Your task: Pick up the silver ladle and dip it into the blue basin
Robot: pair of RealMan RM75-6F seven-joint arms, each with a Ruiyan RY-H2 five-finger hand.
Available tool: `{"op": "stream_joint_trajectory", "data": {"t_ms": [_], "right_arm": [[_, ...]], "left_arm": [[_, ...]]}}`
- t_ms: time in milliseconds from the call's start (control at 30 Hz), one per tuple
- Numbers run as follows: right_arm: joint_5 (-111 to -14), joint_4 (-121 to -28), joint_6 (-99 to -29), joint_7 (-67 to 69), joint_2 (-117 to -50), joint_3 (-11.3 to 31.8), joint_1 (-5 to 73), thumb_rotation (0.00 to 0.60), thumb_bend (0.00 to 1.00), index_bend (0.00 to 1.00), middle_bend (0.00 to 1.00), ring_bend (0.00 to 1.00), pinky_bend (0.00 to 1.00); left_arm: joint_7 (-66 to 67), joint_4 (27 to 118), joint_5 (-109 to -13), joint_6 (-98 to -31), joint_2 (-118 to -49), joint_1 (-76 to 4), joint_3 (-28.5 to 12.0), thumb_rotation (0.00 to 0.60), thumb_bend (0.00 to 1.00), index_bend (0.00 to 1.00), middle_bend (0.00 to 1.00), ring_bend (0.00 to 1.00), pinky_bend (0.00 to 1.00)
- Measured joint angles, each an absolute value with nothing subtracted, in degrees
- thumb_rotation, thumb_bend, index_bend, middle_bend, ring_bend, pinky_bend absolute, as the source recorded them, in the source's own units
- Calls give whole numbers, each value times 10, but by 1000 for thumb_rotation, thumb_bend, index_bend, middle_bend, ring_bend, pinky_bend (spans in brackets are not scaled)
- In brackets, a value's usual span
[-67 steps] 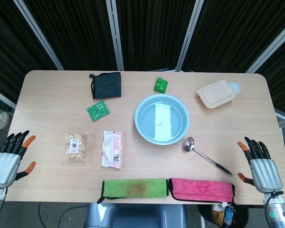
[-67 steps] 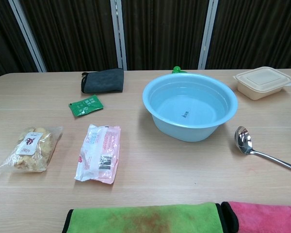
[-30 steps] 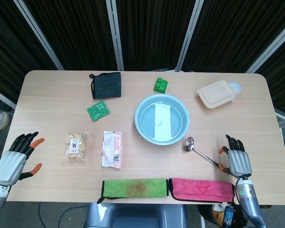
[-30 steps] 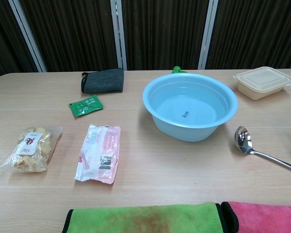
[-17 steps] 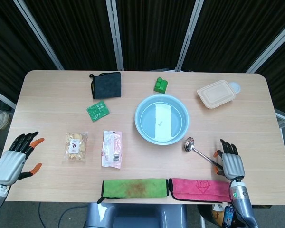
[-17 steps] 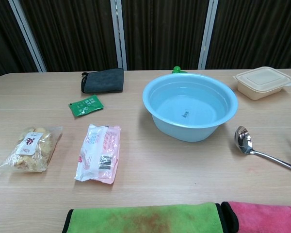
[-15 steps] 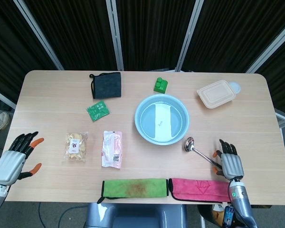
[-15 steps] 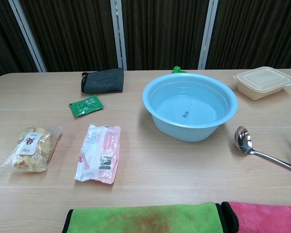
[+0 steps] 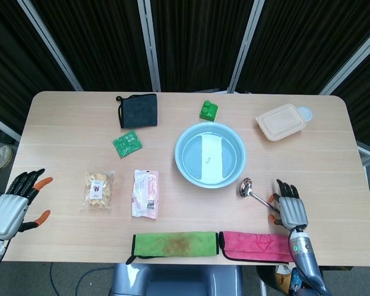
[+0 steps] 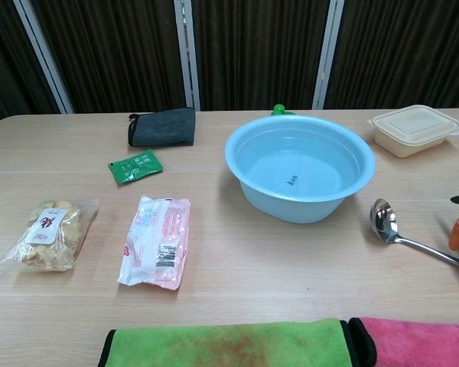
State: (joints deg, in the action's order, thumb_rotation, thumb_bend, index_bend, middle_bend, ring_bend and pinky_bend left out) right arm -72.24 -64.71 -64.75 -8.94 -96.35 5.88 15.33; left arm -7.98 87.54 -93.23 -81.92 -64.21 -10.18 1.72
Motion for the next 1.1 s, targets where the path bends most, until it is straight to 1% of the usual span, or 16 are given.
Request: {"op": "stream_joint_trajectory", "data": {"t_ms": [267, 500, 767, 967, 1100], "right_arm": [[-712, -640, -629, -95, -962, 65, 162, 600, 200, 418, 0, 0, 0], [-698, -640, -603, -114, -953, 65, 170, 600, 228, 417, 0, 0, 0], [-654, -692, -572, -167, -925, 66, 177, 600, 248, 417, 0, 0, 0], [-634, -705, -563, -196, -920, 63, 181, 600, 257, 418, 0, 0, 0], [-623, -712, -561, -213, -919, 61, 184, 600, 265, 440, 0, 0, 0]], "left_arm": [[-77, 874, -927, -819, -643, -101, 15, 600, 304, 144, 0, 0, 0], [-71, 875, -922, -816, -644, -102, 14, 600, 304, 144, 0, 0, 0], [-72, 876, -920, -816, -643, -101, 13, 600, 304, 144, 0, 0, 0], [-82, 874, -924, -817, -640, -102, 14, 600, 303, 144, 0, 0, 0], [-87, 873, -924, -820, -639, -101, 13, 600, 303, 142, 0, 0, 0]]}}
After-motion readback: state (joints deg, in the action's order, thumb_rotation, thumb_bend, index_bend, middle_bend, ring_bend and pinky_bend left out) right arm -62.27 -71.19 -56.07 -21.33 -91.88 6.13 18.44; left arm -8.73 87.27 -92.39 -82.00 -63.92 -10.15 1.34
